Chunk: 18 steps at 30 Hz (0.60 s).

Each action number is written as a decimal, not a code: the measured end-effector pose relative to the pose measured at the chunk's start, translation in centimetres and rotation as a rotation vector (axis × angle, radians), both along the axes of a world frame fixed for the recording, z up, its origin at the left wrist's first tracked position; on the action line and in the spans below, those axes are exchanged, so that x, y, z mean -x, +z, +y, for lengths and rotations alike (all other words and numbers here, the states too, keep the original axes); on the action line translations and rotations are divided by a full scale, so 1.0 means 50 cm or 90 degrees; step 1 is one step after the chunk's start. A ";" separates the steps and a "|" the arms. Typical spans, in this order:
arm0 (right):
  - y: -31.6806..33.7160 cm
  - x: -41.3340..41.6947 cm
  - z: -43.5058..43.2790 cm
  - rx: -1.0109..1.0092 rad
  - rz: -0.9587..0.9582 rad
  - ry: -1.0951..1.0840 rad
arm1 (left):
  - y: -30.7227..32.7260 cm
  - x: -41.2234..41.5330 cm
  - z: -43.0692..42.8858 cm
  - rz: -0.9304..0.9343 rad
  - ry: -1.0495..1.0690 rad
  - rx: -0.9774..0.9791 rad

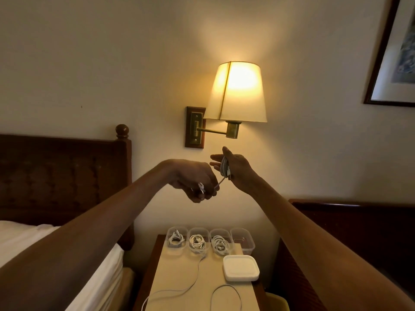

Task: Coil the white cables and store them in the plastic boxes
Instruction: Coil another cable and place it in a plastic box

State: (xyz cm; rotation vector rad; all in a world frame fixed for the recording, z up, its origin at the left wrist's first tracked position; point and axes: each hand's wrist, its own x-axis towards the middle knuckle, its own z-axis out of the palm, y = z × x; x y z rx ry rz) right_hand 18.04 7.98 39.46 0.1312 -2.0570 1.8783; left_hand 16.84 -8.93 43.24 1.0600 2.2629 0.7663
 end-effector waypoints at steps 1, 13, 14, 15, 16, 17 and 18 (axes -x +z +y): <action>-0.001 -0.005 0.000 -0.062 -0.008 -0.017 | 0.013 -0.001 -0.003 0.009 -0.010 0.011; -0.018 -0.035 0.006 -0.096 -0.228 0.114 | 0.064 0.053 -0.026 0.562 -0.050 -0.081; -0.016 -0.035 0.004 -0.063 -0.246 0.119 | 0.051 0.061 -0.027 0.583 -0.042 -0.117; -0.014 -0.036 0.002 -0.032 -0.259 0.138 | 0.038 0.066 -0.027 0.594 -0.037 -0.147; -0.012 -0.037 0.000 -0.001 -0.265 0.158 | 0.027 0.070 -0.026 0.598 -0.035 -0.165; -0.011 -0.039 -0.002 0.031 -0.266 0.176 | 0.017 0.074 -0.025 0.601 -0.034 -0.176; -0.010 -0.042 -0.004 0.061 -0.268 0.194 | 0.009 0.077 -0.023 0.605 -0.030 -0.184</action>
